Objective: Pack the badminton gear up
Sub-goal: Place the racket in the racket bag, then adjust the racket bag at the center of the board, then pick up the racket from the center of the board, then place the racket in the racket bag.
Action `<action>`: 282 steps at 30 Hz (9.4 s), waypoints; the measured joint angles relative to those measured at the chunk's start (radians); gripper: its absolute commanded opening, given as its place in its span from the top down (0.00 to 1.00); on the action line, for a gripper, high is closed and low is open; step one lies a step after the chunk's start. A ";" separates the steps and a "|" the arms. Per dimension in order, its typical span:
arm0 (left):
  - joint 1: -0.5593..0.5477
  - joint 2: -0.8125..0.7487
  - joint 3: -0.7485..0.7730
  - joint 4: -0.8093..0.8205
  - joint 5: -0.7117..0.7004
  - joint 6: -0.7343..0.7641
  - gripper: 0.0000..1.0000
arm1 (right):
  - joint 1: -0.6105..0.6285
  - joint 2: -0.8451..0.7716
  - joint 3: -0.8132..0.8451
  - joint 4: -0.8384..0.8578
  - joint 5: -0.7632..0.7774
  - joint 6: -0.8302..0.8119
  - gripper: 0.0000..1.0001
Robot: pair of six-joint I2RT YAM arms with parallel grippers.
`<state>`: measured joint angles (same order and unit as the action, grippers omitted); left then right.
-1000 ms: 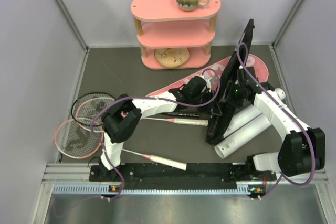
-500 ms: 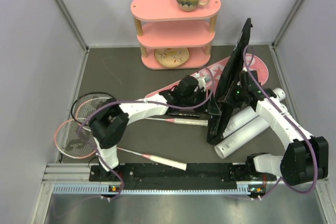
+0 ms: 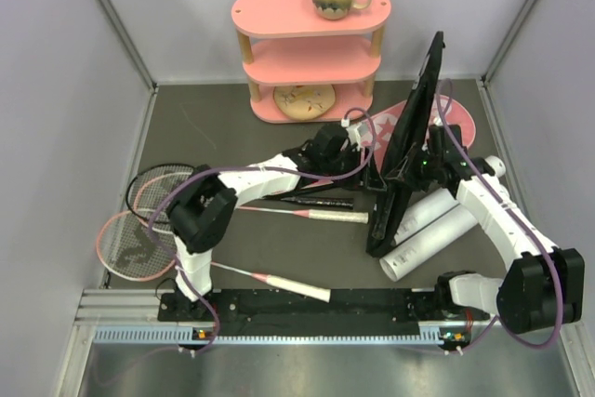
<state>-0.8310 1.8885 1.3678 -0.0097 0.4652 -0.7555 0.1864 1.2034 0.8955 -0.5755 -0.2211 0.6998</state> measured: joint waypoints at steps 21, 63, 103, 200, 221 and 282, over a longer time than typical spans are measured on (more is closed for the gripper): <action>-0.048 0.207 0.144 -0.044 0.055 0.025 0.89 | -0.007 -0.006 0.002 0.000 -0.017 -0.006 1.00; -0.003 0.073 -0.162 0.480 0.291 -0.294 1.00 | -0.298 0.127 0.387 -0.067 0.014 -0.342 0.28; 0.006 0.102 -0.135 0.449 0.348 -0.288 1.00 | -0.375 0.576 0.171 0.361 -0.112 -0.233 1.00; 0.751 -0.463 -0.478 -0.612 -0.407 -0.406 0.42 | -0.019 0.310 0.400 -0.151 0.187 -0.386 1.00; 0.750 -0.377 -0.528 -0.555 -0.472 -0.552 0.31 | -0.019 0.288 0.374 -0.128 0.160 -0.391 1.00; -0.100 -0.062 0.598 -1.068 -0.835 0.577 1.00 | -0.227 0.359 0.374 0.080 -0.048 -0.168 1.00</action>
<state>-0.9306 1.8267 1.9656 -1.0779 -0.3702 -0.1783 -0.0406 1.5627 1.2697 -0.4957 -0.2695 0.5316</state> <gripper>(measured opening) 0.034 0.007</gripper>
